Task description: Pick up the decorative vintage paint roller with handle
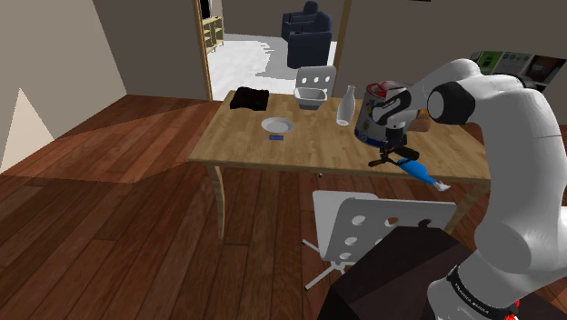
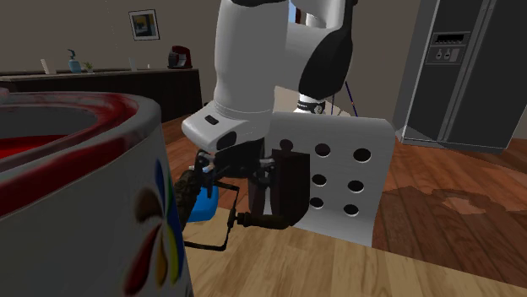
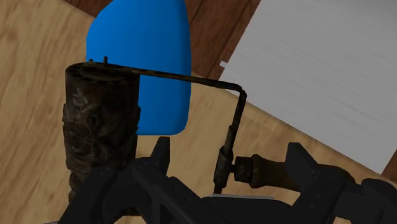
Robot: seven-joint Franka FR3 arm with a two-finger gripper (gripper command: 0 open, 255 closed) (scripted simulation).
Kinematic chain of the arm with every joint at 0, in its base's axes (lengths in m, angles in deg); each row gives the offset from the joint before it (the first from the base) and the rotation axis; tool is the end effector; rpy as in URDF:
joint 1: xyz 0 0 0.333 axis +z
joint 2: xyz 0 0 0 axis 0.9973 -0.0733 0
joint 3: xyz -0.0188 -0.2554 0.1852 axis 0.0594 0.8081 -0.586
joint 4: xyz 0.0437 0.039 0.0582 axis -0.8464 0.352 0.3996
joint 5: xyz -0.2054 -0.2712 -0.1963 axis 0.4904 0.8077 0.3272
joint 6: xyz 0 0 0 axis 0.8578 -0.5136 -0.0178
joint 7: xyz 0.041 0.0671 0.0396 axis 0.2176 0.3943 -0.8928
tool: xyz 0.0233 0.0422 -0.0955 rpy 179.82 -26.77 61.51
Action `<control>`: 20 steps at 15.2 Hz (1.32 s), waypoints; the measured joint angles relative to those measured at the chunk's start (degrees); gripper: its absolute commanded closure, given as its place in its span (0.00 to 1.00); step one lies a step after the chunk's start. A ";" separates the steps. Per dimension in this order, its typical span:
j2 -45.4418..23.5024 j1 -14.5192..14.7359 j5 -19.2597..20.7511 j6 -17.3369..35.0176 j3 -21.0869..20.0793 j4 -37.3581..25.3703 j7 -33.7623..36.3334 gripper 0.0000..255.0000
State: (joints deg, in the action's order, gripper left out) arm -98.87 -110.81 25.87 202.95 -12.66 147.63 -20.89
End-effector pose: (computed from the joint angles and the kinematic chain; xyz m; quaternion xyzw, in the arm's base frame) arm 0.5334 -0.4411 0.2017 0.9825 -0.1169 -0.1333 0.0565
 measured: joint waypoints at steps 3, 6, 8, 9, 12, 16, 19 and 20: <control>-2.11 -0.32 -0.30 1.19 -0.30 -0.90 0.16 0.00; -2.56 -0.32 -0.35 1.88 -0.37 -0.62 0.29 1.00; -2.61 -0.34 -0.36 1.97 -0.37 -0.61 0.29 1.00; -2.63 -0.34 -0.36 1.98 -0.38 -0.60 0.28 1.00; -2.64 -0.34 -0.37 1.99 -0.38 -0.59 0.28 1.00; -2.33 -0.26 -0.33 1.76 -0.35 -0.49 0.29 1.00; -1.13 -0.11 -0.17 0.65 -0.17 -0.43 0.16 1.00; -0.66 -0.06 -0.11 0.07 -0.10 -0.56 0.09 1.00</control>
State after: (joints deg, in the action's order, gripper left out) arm -99.54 -110.87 25.76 203.02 -12.76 147.07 -20.80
